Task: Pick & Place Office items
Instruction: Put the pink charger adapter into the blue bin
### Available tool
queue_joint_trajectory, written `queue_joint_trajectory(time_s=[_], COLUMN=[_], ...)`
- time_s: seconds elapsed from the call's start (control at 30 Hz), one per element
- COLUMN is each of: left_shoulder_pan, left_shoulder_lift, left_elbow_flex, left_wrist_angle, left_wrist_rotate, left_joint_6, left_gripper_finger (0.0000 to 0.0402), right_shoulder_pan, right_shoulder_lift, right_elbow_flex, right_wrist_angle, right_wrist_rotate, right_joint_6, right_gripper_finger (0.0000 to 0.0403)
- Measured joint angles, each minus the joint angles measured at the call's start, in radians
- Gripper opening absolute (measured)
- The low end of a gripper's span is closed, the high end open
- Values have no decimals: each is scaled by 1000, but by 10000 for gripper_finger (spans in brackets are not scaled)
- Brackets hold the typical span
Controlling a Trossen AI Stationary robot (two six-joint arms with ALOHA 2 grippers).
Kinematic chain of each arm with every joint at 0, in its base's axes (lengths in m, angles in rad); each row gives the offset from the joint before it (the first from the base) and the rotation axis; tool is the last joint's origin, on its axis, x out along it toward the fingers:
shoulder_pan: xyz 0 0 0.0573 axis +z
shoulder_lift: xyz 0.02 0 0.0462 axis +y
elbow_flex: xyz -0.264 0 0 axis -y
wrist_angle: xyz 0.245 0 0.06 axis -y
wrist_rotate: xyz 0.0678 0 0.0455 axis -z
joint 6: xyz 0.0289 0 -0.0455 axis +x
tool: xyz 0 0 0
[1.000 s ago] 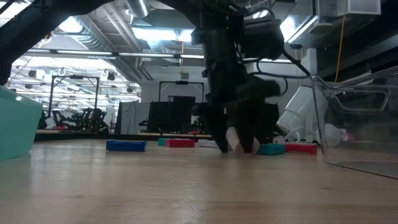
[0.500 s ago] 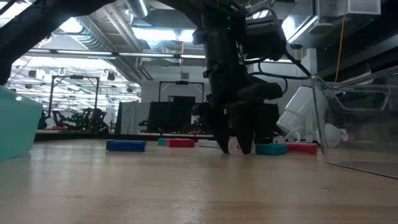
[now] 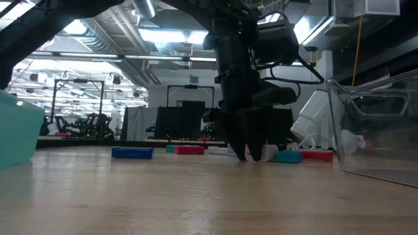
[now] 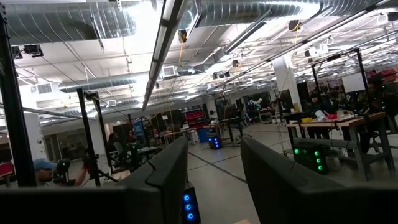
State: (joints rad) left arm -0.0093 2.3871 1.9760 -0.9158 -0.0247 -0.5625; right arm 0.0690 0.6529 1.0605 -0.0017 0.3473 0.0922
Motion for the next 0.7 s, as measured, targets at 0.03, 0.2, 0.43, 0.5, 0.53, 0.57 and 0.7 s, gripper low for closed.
queue_joint_trajectory(time_s=[0.03, 0.2, 0.43, 0.5, 0.53, 0.57, 0.7], left_shoulder_pan=[1, 2, 1, -1, -2, -2, -5], left_shoulder_lift=[0, 1, 1, 0, -1, -2, -17], left_elbow_flex=[0, 1, 1, 1, 1, 1, 1], left_wrist_angle=[1, 4, 6, 7, 8, 9, 8], left_wrist_rotate=[5, 18, 17, 21, 27, 39, 63], left_joint_6=[0, 3, 29, 46, 51, 51, 21], left_gripper_finger=[133, 92, 76, 89, 99, 111, 174], right_shoulder_pan=[0, 0, 0, 0, 0, 0, 0], right_shoulder_lift=[0, 0, 0, 0, 0, 0, 0], right_elbow_flex=[0, 0, 0, 0, 0, 0, 0], right_wrist_angle=[0, 0, 0, 0, 0, 0, 1], right_wrist_rotate=[0, 1, 3, 3, 3, 3, 3], right_joint_6=[0, -2, -2, -2, -2, -2, -2], right_gripper_finger=[155, 155, 155, 155, 155, 155, 155])
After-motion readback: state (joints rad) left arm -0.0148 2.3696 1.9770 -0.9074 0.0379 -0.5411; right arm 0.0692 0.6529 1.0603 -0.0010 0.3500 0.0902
